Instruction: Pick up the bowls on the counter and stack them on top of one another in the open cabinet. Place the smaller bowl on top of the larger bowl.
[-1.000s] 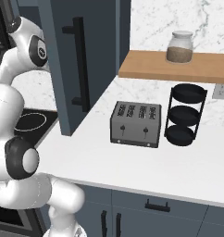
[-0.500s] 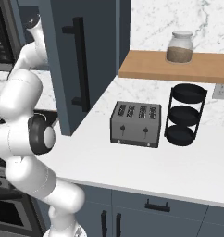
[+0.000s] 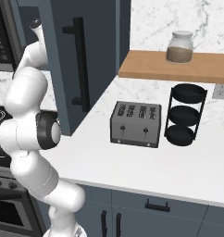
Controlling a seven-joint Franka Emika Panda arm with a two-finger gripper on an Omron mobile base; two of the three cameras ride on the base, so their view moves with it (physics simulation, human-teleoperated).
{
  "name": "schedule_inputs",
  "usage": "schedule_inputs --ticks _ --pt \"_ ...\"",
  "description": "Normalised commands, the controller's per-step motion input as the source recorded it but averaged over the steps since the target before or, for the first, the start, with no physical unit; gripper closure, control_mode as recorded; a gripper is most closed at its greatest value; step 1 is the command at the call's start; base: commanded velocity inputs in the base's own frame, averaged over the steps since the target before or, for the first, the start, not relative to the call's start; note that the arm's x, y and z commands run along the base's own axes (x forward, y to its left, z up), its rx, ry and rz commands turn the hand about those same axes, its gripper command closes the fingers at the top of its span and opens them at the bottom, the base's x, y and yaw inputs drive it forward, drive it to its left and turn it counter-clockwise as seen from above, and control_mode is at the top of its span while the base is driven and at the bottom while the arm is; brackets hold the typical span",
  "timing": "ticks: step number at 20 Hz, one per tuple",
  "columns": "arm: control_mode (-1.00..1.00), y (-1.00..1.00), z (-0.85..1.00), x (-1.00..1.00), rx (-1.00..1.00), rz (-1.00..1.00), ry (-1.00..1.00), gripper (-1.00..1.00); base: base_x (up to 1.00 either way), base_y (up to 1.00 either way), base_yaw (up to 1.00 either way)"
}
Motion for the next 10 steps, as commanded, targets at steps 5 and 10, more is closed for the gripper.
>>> schedule_inputs --ticks 5,10 --pt "-1.00 0.07 -0.18 0.42 0.00 0.00 -0.04 -1.00 0.00 0.00 0.00" --pt "-1.00 0.00 -0.01 0.20 0.00 0.00 -0.24 -1.00 0.00 0.00 0.00"
